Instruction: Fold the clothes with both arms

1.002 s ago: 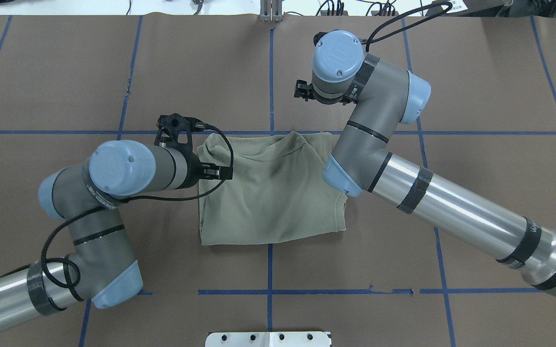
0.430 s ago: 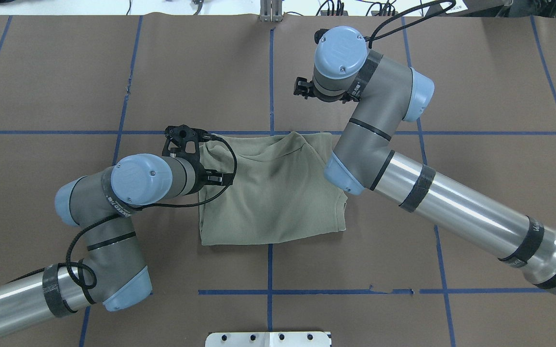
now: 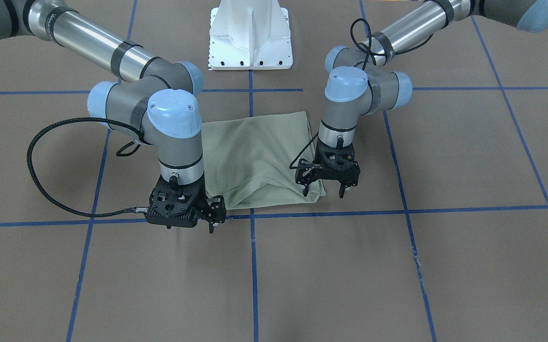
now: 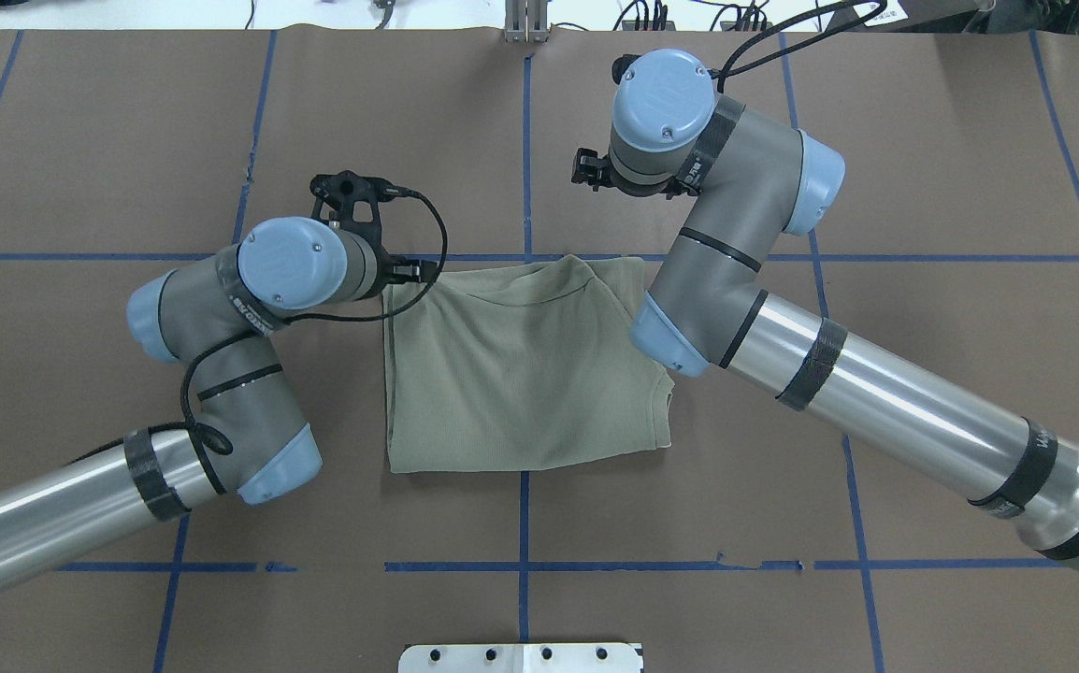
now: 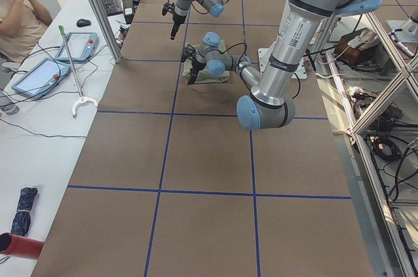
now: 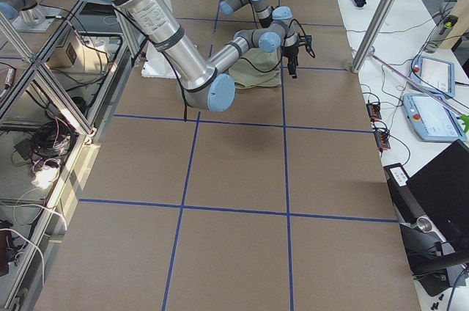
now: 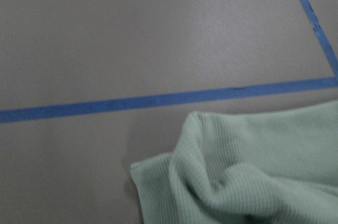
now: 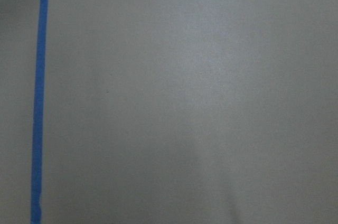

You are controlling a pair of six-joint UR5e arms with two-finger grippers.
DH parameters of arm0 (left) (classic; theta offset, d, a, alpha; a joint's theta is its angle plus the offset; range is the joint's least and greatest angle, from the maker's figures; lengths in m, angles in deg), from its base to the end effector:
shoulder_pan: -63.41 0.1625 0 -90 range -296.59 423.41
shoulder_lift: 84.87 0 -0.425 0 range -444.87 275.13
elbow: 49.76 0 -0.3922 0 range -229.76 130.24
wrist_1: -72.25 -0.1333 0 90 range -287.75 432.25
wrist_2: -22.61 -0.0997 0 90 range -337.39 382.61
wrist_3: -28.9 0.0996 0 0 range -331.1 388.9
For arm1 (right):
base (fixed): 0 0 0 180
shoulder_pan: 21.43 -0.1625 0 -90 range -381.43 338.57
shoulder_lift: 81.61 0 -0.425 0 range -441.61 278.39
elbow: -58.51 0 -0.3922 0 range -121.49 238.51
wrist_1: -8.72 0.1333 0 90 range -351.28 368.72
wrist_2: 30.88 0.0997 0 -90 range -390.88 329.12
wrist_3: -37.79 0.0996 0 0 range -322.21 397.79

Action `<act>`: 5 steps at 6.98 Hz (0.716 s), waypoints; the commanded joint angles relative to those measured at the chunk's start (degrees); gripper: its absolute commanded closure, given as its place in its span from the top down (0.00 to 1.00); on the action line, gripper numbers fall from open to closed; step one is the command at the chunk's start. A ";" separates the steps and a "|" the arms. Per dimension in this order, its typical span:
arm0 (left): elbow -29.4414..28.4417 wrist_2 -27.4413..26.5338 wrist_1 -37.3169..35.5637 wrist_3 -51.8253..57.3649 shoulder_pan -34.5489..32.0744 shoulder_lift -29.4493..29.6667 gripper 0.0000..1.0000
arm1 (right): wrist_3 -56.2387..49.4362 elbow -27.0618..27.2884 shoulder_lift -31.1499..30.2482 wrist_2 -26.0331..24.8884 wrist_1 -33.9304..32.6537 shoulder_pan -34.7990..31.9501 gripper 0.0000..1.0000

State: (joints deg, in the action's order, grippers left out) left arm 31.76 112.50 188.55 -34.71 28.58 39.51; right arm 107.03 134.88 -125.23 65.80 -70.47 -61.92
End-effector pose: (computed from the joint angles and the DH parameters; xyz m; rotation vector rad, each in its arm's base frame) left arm 0.5251 -0.5280 0.3242 0.4658 0.7839 -0.1378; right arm -0.5126 -0.5977 0.2465 0.2924 -0.7124 0.2829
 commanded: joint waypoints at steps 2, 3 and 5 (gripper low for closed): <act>-3.83 0.72 0.68 7.44 -6.21 1.30 1.00 | -0.50 0.00 -0.59 0.18 0.09 -0.11 1.00; -0.16 3.34 0.07 7.79 -6.30 0.69 1.00 | -1.11 0.00 -0.68 1.74 -0.09 -0.89 1.00; 11.85 8.96 -4.47 10.49 -6.83 -5.26 1.00 | -8.80 5.14 -6.25 10.51 -0.88 -6.41 1.00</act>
State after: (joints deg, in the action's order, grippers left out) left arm 36.74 118.40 187.30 -26.28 21.99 37.53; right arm 102.97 136.57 -127.49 72.14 -71.05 -65.39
